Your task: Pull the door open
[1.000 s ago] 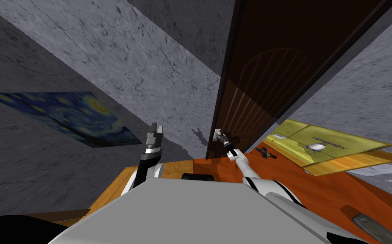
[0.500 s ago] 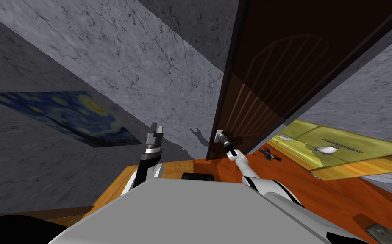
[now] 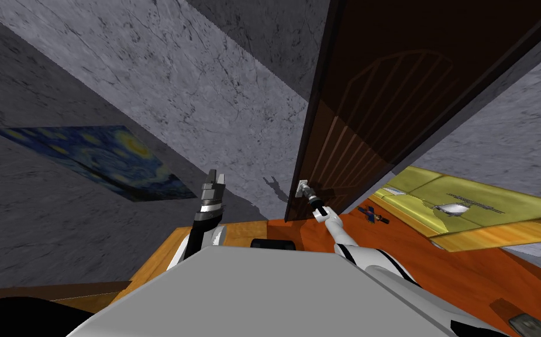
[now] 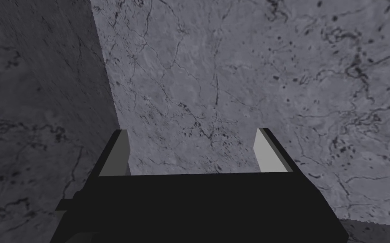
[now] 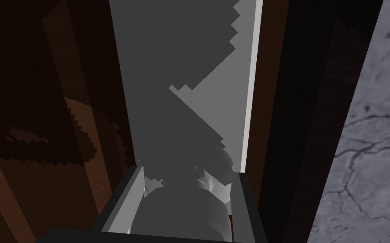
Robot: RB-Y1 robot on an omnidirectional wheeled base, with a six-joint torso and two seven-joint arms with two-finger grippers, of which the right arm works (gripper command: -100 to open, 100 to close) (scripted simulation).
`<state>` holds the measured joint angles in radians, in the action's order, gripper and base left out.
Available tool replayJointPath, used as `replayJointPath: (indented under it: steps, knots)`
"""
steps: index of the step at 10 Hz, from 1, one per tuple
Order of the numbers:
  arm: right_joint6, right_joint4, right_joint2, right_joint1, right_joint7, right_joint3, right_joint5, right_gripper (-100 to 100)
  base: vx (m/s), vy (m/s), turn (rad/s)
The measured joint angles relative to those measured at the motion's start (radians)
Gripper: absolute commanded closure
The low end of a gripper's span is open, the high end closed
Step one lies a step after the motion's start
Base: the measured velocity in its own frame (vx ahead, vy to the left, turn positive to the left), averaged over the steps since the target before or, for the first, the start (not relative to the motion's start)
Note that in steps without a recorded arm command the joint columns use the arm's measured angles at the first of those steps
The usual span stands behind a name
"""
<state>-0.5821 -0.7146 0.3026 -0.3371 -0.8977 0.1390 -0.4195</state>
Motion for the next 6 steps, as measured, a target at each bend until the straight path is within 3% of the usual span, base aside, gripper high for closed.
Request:
replayJointPath:
  steps: [6]
  knots:
    - [0.006, -0.008, -0.003, 0.002, 0.15, -0.013, 0.064, 100, -0.037, -0.047, 0.068]
